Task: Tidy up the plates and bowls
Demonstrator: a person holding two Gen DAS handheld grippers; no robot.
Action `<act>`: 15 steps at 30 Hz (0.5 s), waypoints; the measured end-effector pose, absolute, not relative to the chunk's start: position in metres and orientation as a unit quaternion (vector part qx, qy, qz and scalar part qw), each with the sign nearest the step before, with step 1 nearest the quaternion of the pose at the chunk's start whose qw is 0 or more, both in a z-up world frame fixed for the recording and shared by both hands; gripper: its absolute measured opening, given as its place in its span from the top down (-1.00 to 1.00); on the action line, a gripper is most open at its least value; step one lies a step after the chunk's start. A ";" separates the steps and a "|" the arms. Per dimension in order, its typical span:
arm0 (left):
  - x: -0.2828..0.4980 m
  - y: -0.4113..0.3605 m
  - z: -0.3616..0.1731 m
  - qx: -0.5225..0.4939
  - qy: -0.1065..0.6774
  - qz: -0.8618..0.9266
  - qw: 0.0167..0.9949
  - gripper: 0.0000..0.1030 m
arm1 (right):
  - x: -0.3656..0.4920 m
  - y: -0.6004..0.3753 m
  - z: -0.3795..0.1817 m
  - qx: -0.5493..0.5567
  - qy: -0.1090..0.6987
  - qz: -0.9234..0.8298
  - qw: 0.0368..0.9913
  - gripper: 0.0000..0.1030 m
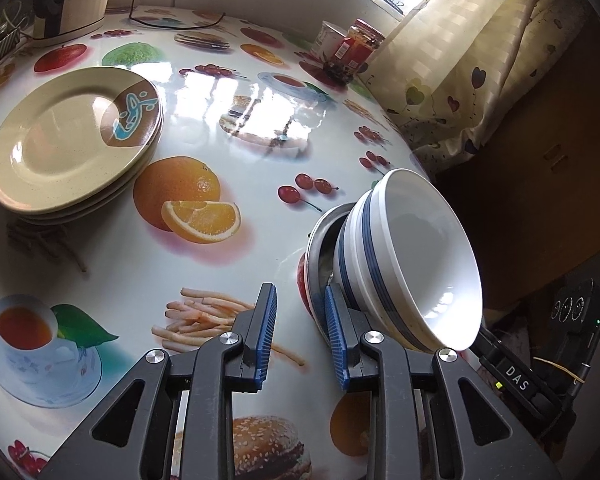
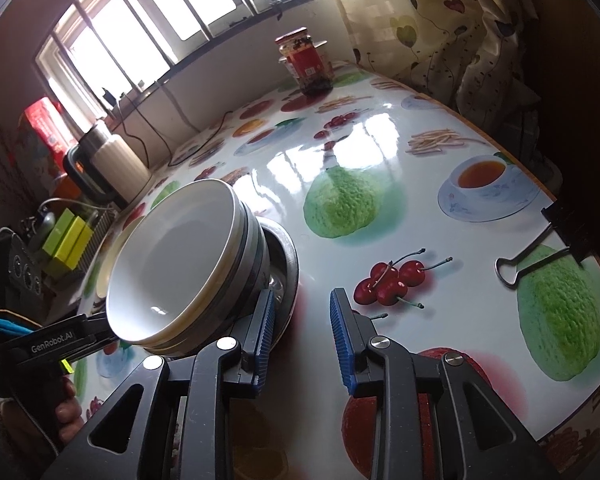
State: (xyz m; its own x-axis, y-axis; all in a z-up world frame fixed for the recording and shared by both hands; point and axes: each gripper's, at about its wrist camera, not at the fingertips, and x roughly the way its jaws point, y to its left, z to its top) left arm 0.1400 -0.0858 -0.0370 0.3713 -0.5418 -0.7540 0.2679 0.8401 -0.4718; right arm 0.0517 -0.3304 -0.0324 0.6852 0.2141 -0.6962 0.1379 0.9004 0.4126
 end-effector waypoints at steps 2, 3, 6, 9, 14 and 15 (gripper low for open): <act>0.140 -0.086 -0.037 -0.135 0.501 -0.247 0.818 0.49 | 0.052 -0.330 -0.033 0.220 0.397 0.020 0.891 0.45; 0.140 -0.086 -0.037 -0.136 0.501 -0.248 0.818 0.49 | 0.052 -0.330 -0.033 0.221 0.397 0.021 0.891 0.45; 0.140 -0.086 -0.037 -0.141 0.501 -0.248 0.817 0.49 | 0.052 -0.330 -0.034 0.228 0.395 0.022 0.889 0.45; 0.139 -0.086 -0.037 -0.140 0.498 -0.249 0.819 0.49 | 0.054 -0.331 -0.036 0.236 0.395 0.027 0.888 0.45; 0.138 -0.086 -0.039 -0.141 0.495 -0.248 0.821 0.49 | 0.053 -0.340 -0.043 0.275 0.389 0.041 0.878 0.45; 0.138 -0.086 -0.040 -0.142 0.495 -0.249 0.820 0.50 | 0.053 -0.342 -0.044 0.284 0.388 0.045 0.876 0.45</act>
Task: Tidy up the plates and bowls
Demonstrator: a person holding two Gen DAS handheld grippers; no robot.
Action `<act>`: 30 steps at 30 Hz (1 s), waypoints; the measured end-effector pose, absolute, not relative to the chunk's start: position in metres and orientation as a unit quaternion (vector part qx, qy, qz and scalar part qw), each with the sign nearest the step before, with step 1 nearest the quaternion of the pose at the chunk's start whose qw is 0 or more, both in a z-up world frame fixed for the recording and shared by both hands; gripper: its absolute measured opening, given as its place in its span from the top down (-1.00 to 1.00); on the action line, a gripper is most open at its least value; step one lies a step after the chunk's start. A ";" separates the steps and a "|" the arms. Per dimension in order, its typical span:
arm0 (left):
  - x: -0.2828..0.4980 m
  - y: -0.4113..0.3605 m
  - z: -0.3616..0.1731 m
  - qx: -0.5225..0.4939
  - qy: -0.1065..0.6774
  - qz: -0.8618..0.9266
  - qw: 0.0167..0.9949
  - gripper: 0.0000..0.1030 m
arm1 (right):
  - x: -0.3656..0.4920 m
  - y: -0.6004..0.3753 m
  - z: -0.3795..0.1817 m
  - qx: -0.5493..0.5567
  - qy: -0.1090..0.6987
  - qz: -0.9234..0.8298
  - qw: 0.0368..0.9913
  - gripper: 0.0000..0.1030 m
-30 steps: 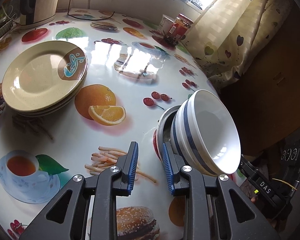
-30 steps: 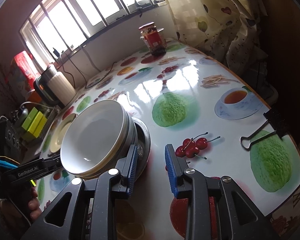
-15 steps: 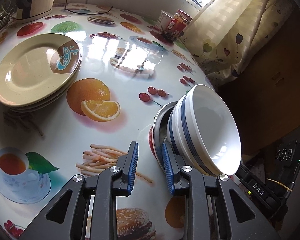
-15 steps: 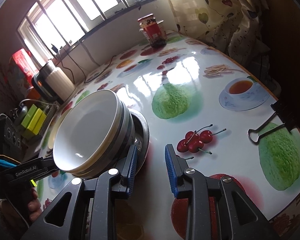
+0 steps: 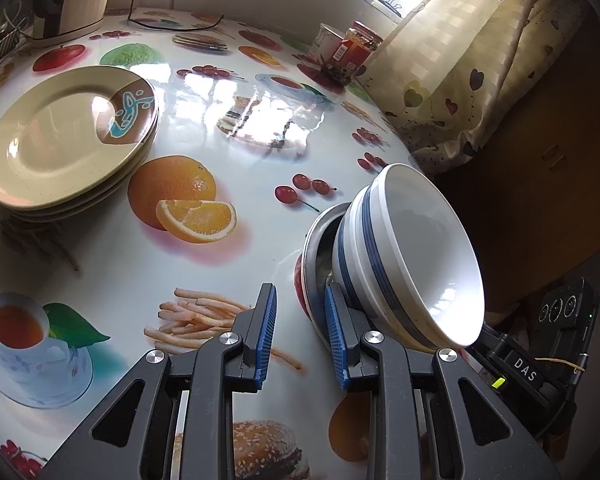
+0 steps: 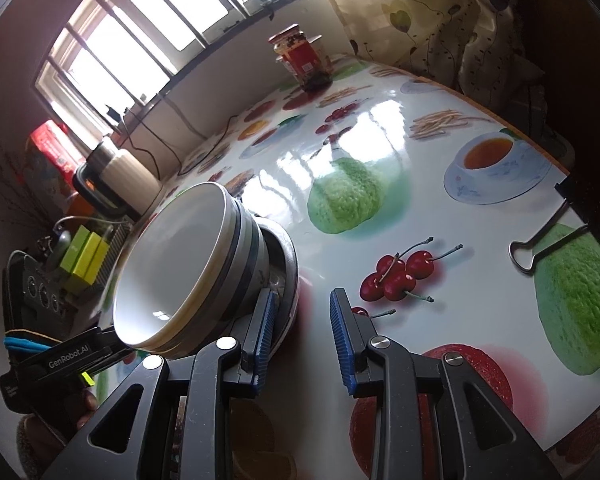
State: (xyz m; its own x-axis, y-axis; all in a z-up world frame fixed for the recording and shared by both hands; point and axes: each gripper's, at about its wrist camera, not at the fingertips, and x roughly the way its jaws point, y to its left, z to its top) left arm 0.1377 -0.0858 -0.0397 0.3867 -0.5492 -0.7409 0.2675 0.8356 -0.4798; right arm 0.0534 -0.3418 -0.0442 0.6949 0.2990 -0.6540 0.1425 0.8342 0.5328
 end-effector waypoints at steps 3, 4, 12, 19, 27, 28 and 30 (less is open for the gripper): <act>0.138 -0.085 -0.041 -0.143 0.494 -0.251 0.820 0.50 | 0.053 -0.345 -0.047 0.304 0.385 0.052 0.870 0.45; 0.138 -0.086 -0.041 -0.143 0.494 -0.253 0.820 0.50 | 0.052 -0.345 -0.048 0.306 0.383 0.053 0.870 0.45; 0.140 -0.087 -0.044 -0.143 0.495 -0.263 0.816 0.50 | 0.052 -0.354 -0.057 0.354 0.378 0.082 0.851 0.54; 0.140 -0.085 -0.047 -0.154 0.495 -0.271 0.811 0.50 | 0.051 -0.351 -0.054 0.349 0.372 0.098 0.854 0.74; 0.143 -0.080 -0.049 -0.174 0.502 -0.278 0.801 0.50 | 0.050 -0.356 -0.059 0.371 0.367 0.114 0.845 0.75; 0.144 -0.080 -0.049 -0.175 0.502 -0.279 0.800 0.50 | 0.050 -0.356 -0.059 0.372 0.367 0.114 0.845 0.75; 0.144 -0.078 -0.051 -0.185 0.504 -0.280 0.796 0.50 | 0.049 -0.357 -0.060 0.377 0.365 0.117 0.843 0.75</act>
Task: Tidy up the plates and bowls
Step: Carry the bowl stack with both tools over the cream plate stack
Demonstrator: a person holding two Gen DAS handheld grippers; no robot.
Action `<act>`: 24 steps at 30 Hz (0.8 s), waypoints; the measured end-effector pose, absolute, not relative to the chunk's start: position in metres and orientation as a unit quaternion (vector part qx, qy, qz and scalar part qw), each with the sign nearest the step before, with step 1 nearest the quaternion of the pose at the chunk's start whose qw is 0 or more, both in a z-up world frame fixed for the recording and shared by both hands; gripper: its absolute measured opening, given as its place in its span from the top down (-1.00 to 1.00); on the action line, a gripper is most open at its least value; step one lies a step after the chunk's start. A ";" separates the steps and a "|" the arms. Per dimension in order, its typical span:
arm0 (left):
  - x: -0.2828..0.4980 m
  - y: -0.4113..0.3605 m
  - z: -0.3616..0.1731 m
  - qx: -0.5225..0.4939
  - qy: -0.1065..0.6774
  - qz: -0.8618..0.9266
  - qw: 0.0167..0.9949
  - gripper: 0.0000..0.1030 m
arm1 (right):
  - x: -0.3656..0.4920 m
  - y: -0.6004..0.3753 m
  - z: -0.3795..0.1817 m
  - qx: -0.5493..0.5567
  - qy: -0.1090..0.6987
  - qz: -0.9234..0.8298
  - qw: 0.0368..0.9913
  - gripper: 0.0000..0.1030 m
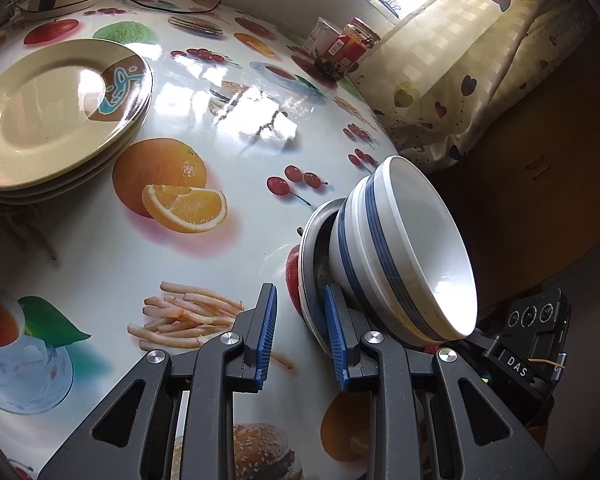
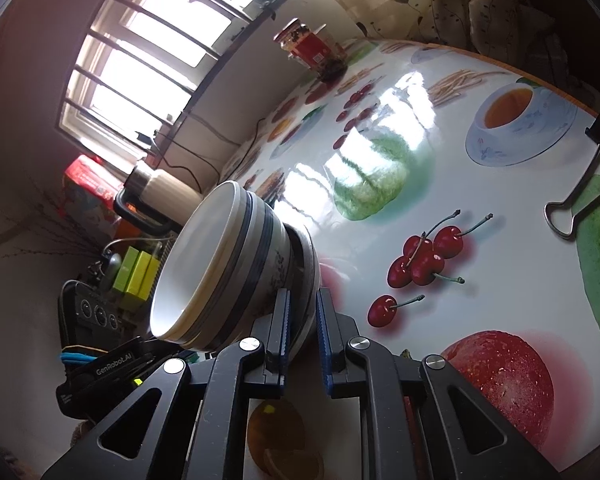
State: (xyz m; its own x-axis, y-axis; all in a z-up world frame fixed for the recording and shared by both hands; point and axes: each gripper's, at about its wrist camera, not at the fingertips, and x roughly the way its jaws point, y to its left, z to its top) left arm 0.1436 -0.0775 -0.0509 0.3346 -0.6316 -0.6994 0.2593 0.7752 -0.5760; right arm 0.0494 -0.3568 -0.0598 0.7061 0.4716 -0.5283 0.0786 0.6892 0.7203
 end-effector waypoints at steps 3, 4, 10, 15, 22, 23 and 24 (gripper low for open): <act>0.144 -0.078 -0.051 -0.181 0.504 -0.281 0.796 0.50 | 0.049 -0.359 -0.061 0.380 0.364 0.122 0.841 0.75; 0.145 -0.078 -0.051 -0.183 0.504 -0.282 0.796 0.50 | 0.050 -0.360 -0.062 0.383 0.363 0.124 0.840 0.75; 0.150 -0.072 -0.056 -0.212 0.514 -0.290 0.779 0.50 | 0.050 -0.365 -0.067 0.398 0.359 0.132 0.834 0.74; 0.154 -0.071 -0.054 -0.213 0.511 -0.285 0.782 0.50 | 0.051 -0.369 -0.069 0.409 0.355 0.134 0.830 0.74; 0.156 -0.070 -0.057 -0.234 0.513 -0.295 0.771 0.68 | 0.052 -0.371 -0.073 0.415 0.352 0.144 0.826 0.74; 0.156 -0.072 -0.056 -0.230 0.513 -0.296 0.772 0.70 | 0.052 -0.371 -0.072 0.414 0.351 0.146 0.827 0.74; 0.156 -0.073 -0.055 -0.225 0.511 -0.296 0.775 0.72 | 0.052 -0.370 -0.072 0.411 0.351 0.147 0.829 0.74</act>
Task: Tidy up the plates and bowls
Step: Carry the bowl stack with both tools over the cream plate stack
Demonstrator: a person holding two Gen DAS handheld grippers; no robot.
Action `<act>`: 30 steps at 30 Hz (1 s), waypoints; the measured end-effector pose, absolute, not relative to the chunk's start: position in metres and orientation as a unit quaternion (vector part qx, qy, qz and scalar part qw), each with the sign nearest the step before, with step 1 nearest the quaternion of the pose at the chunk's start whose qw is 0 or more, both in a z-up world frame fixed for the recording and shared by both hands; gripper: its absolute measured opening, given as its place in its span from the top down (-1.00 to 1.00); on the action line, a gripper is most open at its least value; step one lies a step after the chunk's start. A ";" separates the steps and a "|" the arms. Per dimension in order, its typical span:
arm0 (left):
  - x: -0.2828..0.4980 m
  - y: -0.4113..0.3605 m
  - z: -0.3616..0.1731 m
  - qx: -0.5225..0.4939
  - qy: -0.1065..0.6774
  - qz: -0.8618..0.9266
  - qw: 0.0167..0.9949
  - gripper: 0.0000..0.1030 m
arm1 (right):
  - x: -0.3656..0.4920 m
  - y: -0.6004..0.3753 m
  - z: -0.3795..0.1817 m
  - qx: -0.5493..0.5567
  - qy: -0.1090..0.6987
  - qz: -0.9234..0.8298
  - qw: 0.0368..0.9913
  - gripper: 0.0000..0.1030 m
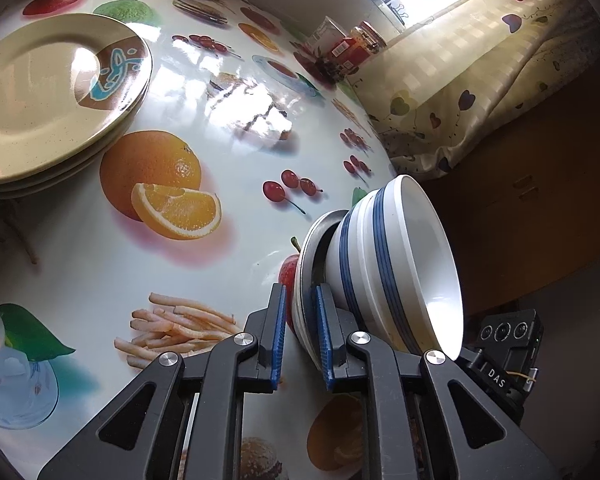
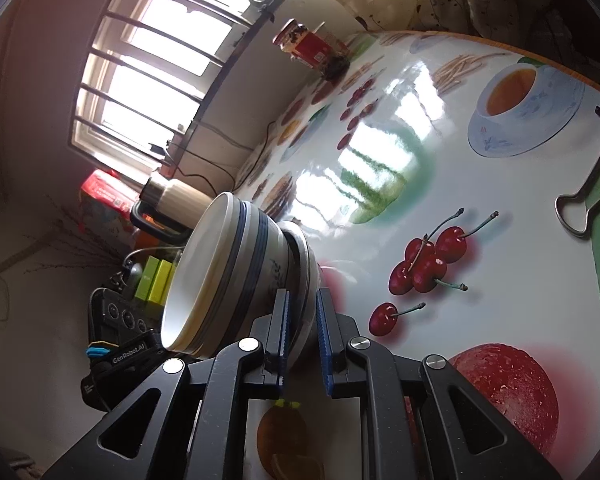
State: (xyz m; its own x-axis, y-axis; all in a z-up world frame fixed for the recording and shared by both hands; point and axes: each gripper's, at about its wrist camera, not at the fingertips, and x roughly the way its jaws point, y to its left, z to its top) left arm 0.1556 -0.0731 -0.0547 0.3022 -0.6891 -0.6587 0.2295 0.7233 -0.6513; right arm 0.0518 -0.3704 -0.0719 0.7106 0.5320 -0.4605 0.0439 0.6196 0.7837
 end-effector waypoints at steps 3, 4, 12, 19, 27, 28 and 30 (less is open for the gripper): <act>0.157 -0.074 -0.055 -0.230 0.512 -0.299 0.772 0.78 | 0.052 -0.369 -0.070 0.403 0.351 0.150 0.832 0.74; 0.157 -0.074 -0.055 -0.230 0.512 -0.300 0.772 0.78 | 0.053 -0.369 -0.071 0.403 0.350 0.153 0.831 0.74; 0.158 -0.074 -0.057 -0.232 0.510 -0.301 0.772 0.78 | 0.054 -0.373 -0.075 0.415 0.346 0.168 0.824 0.74; 0.156 -0.076 -0.054 -0.218 0.505 -0.300 0.779 0.78 | 0.054 -0.375 -0.077 0.417 0.342 0.174 0.824 0.74; 0.152 -0.083 -0.049 -0.190 0.500 -0.292 0.793 0.78 | 0.054 -0.376 -0.078 0.414 0.339 0.177 0.826 0.74; 0.151 -0.084 -0.048 -0.179 0.497 -0.290 0.798 0.78 | 0.054 -0.377 -0.079 0.413 0.339 0.177 0.827 0.74; 0.150 -0.086 -0.046 -0.168 0.493 -0.288 0.804 0.78 | 0.053 -0.376 -0.078 0.410 0.339 0.177 0.828 0.74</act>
